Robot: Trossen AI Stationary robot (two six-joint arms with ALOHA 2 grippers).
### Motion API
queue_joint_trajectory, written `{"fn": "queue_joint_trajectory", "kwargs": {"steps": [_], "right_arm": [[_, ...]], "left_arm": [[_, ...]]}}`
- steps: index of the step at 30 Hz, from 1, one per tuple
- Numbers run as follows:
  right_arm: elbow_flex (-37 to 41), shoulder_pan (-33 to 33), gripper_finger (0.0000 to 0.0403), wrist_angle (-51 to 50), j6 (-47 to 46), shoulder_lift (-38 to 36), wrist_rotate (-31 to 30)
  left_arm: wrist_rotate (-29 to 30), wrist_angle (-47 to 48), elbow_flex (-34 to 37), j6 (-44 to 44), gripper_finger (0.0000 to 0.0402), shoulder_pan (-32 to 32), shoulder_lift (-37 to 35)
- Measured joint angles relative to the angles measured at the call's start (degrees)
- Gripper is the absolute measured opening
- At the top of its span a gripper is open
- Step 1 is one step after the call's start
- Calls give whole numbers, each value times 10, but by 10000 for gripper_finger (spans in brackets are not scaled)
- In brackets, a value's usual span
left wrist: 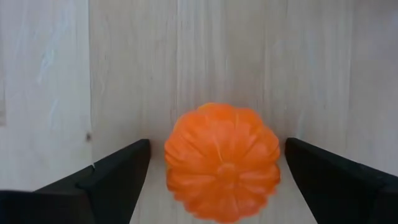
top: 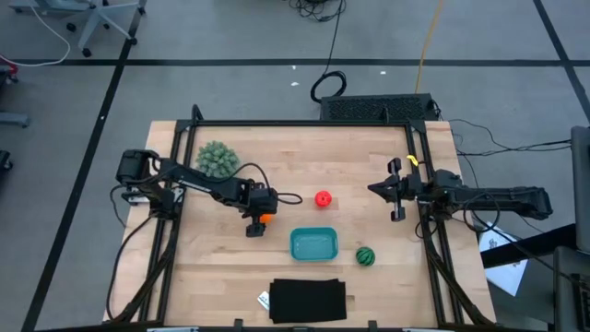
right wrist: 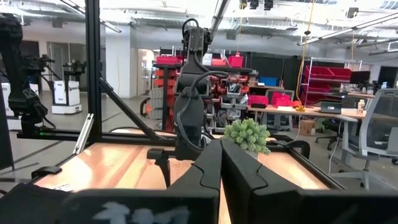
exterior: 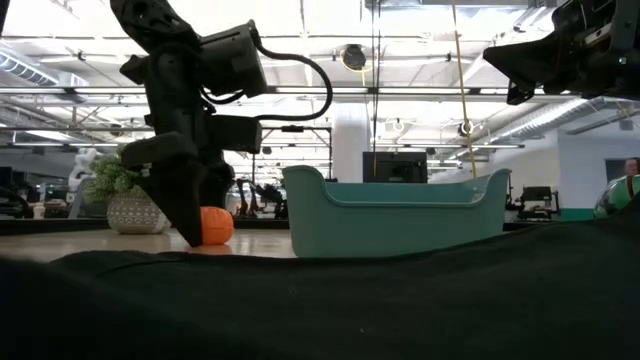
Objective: Pick and placing Produce into tupperware
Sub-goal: Put the tangerine in the blue bin
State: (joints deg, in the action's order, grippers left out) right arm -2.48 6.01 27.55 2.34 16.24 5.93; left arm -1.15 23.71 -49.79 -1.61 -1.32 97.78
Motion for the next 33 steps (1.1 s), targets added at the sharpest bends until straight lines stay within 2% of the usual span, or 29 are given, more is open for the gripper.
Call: {"fn": "queue_joint_trajectory", "kwargs": {"steps": [21,25,33], "right_arm": [[0,0,0,0,0,0,-1],[0,0,0,0,0,0,-1],[0,0,0,0,1,1,-1]], "left_arm": [[2,2,1,15,243,0,-12],[-3,11,2,15,240,0,-31],[-3,24,1,15,257,1,-68]]}}
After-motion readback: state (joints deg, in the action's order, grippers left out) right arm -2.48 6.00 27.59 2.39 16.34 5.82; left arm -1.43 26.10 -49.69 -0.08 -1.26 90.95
